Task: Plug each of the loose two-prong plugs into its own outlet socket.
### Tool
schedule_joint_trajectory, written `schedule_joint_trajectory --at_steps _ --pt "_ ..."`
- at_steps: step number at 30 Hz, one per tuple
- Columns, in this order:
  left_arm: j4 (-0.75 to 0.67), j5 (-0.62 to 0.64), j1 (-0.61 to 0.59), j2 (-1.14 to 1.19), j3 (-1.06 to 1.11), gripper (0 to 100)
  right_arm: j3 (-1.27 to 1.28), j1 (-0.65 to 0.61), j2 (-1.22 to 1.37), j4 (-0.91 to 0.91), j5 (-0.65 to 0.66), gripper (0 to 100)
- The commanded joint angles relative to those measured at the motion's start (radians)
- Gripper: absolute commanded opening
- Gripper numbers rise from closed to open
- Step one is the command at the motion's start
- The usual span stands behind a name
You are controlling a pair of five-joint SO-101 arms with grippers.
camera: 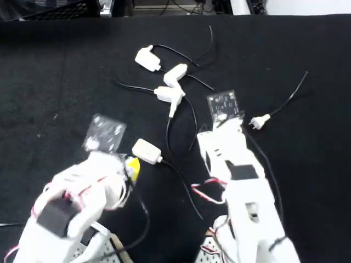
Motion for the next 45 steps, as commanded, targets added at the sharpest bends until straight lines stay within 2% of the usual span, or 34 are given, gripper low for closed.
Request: schedule_joint_trajectory --at_steps 1,8,17,27,32,37,45 --pt "0.055 -0.184 -0.03 0.296 -0.186 3 -0.117 0.025 0.18 -0.054 -0.008 18.8" --pt "0.037 -0.456 -0.084 0.551 -0.338 3 -0.166 0.025 0.277 -0.054 -0.008 18.8" --pt "-0.207 -0.457 -0.128 0.822 -0.369 3 -0.147 0.026 0.283 -0.104 -0.008 18.8" --pt "-0.436 -0.157 -0.139 0.931 -0.364 3 -0.142 0.025 0.285 -0.115 -0.006 18.8" --pt "-0.446 -0.157 -0.15 0.931 -0.303 3 -0.142 0.021 0.286 -0.115 -0.006 18.8" --pt "-0.45 -0.074 -0.15 0.931 -0.271 3 -0.14 0.021 0.286 -0.115 -0.006 18.8" --pt "-0.546 -0.043 -0.137 0.931 -0.18 3 -0.136 0.025 0.286 -0.115 -0.006 18.8"
